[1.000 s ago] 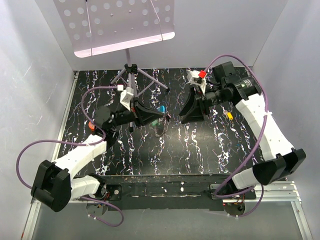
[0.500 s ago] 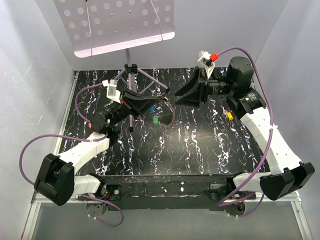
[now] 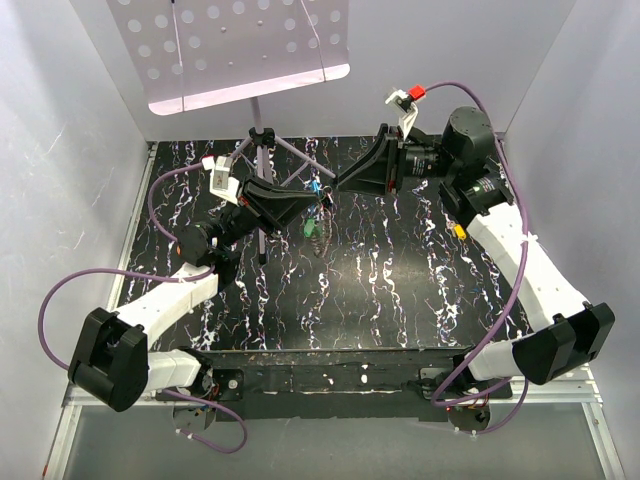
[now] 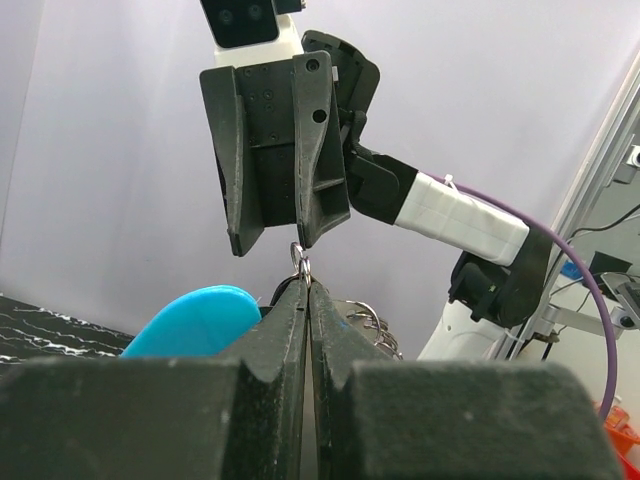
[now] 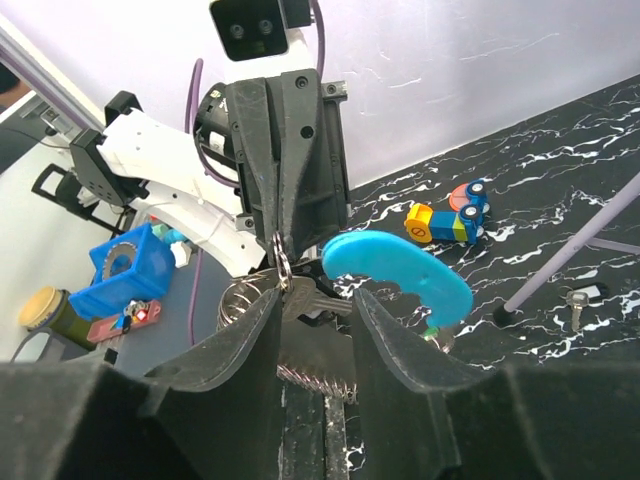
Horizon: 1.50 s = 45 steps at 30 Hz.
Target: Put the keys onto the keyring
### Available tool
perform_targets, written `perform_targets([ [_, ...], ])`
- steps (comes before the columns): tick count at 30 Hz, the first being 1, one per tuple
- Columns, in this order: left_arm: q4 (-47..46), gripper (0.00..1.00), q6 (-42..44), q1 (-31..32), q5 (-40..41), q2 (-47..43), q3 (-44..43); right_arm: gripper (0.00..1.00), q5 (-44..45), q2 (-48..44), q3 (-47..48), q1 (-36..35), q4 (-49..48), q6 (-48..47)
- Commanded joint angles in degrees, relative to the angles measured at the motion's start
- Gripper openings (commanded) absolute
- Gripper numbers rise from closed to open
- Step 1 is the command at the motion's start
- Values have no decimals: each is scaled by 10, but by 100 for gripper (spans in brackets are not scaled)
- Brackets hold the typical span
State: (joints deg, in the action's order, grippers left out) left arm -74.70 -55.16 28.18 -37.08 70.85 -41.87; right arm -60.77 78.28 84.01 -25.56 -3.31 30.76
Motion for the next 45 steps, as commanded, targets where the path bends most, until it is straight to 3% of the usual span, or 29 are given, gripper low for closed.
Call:
perform_targets([
  [1,-136,0,-7,-2,-3,-6,-13,41,-11,-2,31,-10,-35,9],
  [26,-135,0,-12,3,-1,3,-10,24,-23,9,52,-36,26,-47],
  [34,-135,0,-11,4,0,-1,-8,1,-30,13,59,-40,32,-58],
  [41,-137,0,8,5,8,-22,-1,1,-9,15,64,-42,102,-71],
  [45,-136,0,16,4,16,-31,-7,1,-14,15,51,-44,90,-47],
])
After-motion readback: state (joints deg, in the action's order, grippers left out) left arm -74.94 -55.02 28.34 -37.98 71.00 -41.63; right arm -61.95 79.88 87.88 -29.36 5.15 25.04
